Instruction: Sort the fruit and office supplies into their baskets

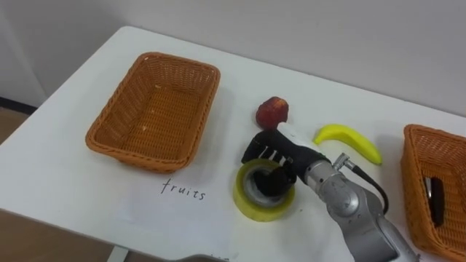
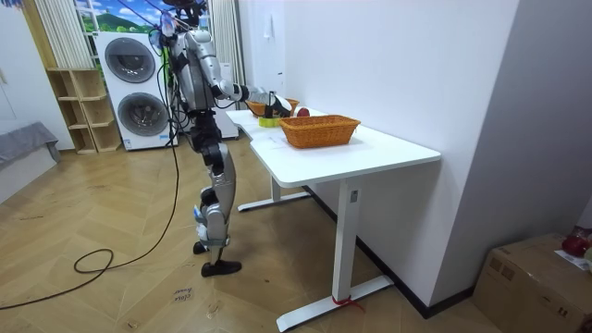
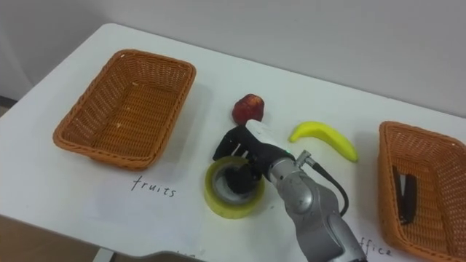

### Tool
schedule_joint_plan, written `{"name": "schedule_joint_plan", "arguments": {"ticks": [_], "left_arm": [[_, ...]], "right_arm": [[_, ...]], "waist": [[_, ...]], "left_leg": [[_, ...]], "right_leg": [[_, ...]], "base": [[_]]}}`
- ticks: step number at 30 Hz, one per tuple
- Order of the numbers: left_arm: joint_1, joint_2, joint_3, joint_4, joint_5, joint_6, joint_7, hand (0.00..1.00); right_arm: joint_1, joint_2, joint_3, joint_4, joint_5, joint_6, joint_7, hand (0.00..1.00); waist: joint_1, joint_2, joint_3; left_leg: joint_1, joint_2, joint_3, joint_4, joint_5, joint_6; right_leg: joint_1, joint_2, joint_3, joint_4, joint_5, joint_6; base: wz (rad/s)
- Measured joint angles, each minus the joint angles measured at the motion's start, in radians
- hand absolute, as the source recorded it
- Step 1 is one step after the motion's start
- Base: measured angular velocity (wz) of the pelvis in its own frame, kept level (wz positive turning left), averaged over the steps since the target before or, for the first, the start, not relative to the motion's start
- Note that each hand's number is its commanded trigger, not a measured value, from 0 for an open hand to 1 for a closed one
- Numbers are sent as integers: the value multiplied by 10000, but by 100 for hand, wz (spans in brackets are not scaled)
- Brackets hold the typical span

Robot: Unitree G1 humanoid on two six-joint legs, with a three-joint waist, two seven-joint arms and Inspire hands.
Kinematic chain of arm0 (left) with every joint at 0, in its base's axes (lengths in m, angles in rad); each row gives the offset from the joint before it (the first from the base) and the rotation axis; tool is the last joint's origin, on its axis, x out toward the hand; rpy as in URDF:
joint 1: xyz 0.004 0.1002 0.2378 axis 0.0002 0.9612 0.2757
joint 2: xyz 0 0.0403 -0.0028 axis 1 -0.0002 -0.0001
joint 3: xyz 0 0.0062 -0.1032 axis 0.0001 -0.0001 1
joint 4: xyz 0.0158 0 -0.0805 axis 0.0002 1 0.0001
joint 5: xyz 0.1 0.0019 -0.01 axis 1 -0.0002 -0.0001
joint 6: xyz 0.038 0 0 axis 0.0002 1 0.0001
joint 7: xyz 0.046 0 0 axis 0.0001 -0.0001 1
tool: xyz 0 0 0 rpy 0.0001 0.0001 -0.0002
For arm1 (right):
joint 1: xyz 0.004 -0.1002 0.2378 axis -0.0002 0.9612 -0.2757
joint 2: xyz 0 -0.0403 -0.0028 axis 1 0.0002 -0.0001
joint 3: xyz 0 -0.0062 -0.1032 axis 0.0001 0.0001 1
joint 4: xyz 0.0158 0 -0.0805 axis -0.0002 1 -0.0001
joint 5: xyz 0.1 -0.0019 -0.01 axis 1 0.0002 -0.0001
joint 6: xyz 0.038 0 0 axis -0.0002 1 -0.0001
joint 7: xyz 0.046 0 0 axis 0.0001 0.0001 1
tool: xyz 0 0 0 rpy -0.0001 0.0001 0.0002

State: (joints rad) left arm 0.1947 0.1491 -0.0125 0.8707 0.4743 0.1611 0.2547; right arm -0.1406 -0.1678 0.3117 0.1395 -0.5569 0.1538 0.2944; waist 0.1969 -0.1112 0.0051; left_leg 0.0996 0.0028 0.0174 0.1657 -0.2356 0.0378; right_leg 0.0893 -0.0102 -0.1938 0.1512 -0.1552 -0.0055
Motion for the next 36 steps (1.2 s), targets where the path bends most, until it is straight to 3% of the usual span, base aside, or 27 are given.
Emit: {"name": "schedule_joint_plan", "arguments": {"ticks": [13,22,36], "left_arm": [[-43,59,-7,-4,-9,-92,165,0],[26,75,-5,6,-12,-123,42,0],[398,63,136,178,-3,-196,41,0]], "right_arm": [[73,-24,5,-40,213,-134,-256,100],[129,-129,-110,-374,506,-137,-303,100],[435,-386,-812,-1196,601,-133,-306,100]], "waist": [[-98,60,33],[-319,257,67],[-619,263,-16]], "left_leg": [[85,-1,61,23,2,3],[76,-11,93,14,2,3],[-11,1,202,47,5,6]], "right_leg": [[16,0,146,-3,5,8],[-19,17,166,9,8,12],[-70,-50,137,-5,14,22]], "base": [[-1],[0],[0]]}}
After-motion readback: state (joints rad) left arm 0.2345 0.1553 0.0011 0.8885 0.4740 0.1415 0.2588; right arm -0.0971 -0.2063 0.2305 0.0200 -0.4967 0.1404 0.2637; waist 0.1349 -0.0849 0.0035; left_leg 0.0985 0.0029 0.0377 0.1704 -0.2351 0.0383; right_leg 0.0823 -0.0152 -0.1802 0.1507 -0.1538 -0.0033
